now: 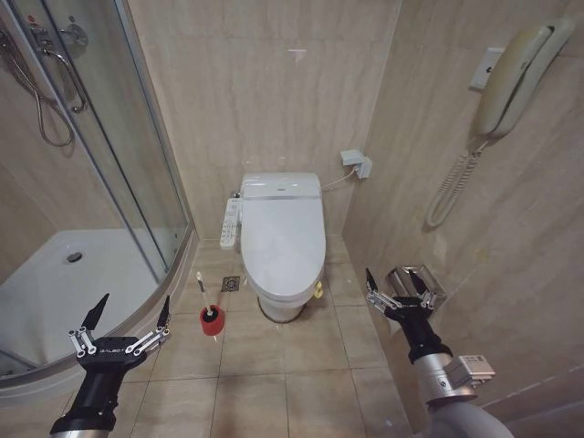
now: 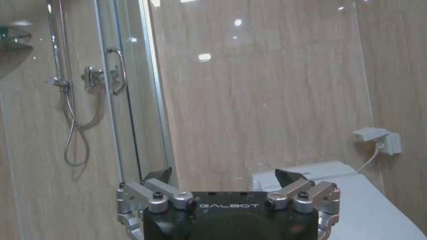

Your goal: Open the toilet lid, clean the toilet bowl with a toilet brush, close the toilet lid, and flush.

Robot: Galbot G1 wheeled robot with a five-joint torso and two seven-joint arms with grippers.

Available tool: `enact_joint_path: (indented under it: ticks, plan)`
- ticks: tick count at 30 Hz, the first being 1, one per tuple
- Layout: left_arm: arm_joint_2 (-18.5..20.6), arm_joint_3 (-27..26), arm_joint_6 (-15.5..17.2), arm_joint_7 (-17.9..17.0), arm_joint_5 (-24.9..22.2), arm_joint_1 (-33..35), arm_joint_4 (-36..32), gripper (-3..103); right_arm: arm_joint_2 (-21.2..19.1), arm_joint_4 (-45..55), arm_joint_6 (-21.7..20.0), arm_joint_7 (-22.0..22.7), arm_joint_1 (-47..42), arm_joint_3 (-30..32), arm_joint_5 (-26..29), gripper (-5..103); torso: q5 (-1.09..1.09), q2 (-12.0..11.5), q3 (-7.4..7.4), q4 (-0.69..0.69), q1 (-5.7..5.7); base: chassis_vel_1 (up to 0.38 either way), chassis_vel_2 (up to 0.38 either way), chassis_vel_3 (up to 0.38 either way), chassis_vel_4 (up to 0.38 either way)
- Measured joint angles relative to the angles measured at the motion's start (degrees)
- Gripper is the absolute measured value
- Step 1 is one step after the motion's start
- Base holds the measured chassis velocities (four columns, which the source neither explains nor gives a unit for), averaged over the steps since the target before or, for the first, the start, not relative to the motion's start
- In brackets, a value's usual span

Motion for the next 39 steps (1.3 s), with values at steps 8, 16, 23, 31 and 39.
enact_joint_path:
  ticks: [8,16,23,31,39]
  plan:
    - [0.00,0.00,0.00,0.00,0.00,0.00,0.00,100,-0.12,-0.33,0.00,-0.14,0.11,-0.07,-0.05,100,0.00,0.00,0.00,0.00,0.00,-0.082,0.072,0.070,-0.071]
    - [0.00,0.00,0.00,0.00,0.00,0.00,0.00,100,-0.19,-0.36,0.00,-0.32,0.13,-0.28,-0.06,100,-0.01,0.00,0.00,-0.02,0.00,-0.119,0.105,0.121,-0.111]
    - [0.00,0.00,0.00,0.00,0.00,0.00,0.00,100,-0.27,-0.52,-0.01,-0.34,0.19,-0.33,-0.05,100,0.00,0.00,0.00,0.00,0.00,-0.123,0.123,0.112,-0.111]
    - [0.00,0.00,0.00,0.00,0.00,0.00,0.00,100,-0.35,-0.78,-0.08,-0.39,0.61,-0.38,-0.02,100,0.00,0.00,-0.01,-0.01,0.00,-0.107,0.099,0.106,-0.102]
    - [0.00,0.00,0.00,0.00,0.00,0.00,0.00,100,-0.37,-1.27,-0.11,-0.44,0.71,-0.43,-0.02,100,0.00,0.00,0.00,0.00,0.00,-0.131,0.119,0.121,-0.125]
